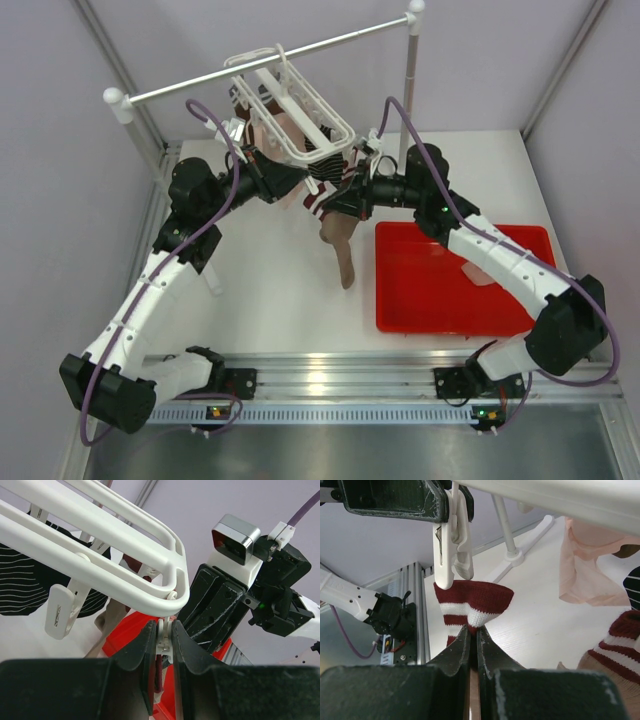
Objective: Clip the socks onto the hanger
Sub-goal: Clamp the sock onto the hanger.
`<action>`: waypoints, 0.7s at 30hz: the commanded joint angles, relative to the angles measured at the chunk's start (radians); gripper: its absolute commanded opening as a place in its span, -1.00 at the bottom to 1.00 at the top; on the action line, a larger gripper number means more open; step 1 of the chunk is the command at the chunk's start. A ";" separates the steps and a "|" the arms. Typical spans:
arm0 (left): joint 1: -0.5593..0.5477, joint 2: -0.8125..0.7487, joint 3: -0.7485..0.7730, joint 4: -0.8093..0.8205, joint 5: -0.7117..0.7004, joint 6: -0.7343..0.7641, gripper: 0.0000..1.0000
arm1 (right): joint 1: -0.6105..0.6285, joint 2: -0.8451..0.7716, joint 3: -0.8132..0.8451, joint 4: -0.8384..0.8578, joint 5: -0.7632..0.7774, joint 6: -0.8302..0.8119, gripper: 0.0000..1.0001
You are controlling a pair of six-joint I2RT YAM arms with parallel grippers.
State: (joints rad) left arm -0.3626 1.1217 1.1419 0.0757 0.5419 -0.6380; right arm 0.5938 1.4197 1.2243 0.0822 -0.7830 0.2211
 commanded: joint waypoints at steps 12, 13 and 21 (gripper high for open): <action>0.001 -0.003 0.002 0.038 0.021 -0.005 -1.00 | 0.024 -0.019 0.072 0.088 -0.009 0.038 -1.00; 0.002 0.000 0.002 0.039 0.023 -0.006 -1.00 | 0.026 -0.016 0.076 0.093 -0.009 0.041 -1.00; 0.001 0.004 0.005 0.039 0.032 -0.012 -1.00 | 0.034 0.005 0.115 0.117 -0.010 0.060 -1.00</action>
State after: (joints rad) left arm -0.3626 1.1221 1.1419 0.0757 0.5472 -0.6380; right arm 0.6033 1.4227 1.2762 0.1238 -0.7845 0.2646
